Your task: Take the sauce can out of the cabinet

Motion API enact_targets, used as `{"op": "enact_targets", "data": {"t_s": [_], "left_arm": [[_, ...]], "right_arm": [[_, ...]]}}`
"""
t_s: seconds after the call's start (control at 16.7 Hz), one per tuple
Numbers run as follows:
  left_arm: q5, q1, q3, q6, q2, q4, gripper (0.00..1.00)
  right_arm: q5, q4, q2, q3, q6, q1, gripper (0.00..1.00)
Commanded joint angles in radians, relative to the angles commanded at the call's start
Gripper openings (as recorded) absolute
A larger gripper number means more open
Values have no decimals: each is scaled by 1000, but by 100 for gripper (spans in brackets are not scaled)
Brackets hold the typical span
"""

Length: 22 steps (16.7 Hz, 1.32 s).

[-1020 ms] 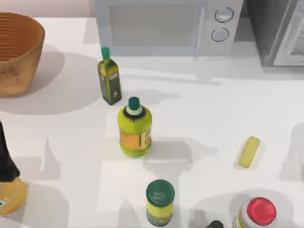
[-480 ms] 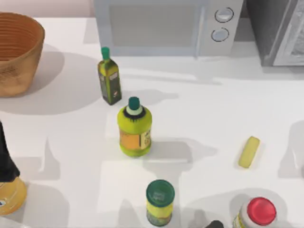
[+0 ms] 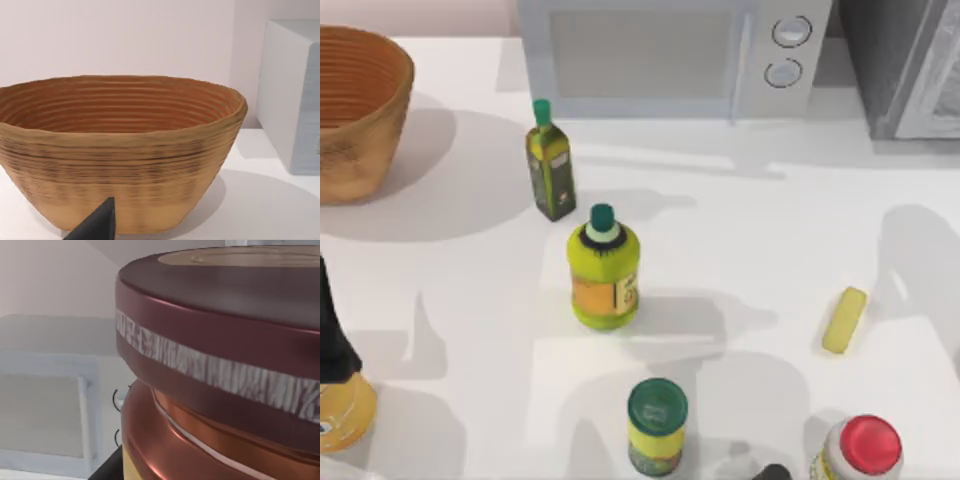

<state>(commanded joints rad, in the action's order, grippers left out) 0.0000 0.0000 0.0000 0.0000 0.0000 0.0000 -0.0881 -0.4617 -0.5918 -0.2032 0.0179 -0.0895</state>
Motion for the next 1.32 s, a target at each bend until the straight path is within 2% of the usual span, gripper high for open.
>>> {"op": "enact_targets", "data": {"t_s": [0.54, 0.84, 1.08, 1.32], "left_arm": [[0, 0, 0, 0, 0, 0, 100], [0, 0, 0, 0, 0, 0, 100], [0, 0, 0, 0, 0, 0, 100], [0, 0, 0, 0, 0, 0, 100]], "right_arm": [[-157, -641, -879, -226, 4, -146, 0], [-241, -924, -1282, -315, 1, -227, 0], [-282, -1060, -1472, -349, -2, -265, 0], [-290, -1085, -1506, -354, -3, -272, 0]]}}
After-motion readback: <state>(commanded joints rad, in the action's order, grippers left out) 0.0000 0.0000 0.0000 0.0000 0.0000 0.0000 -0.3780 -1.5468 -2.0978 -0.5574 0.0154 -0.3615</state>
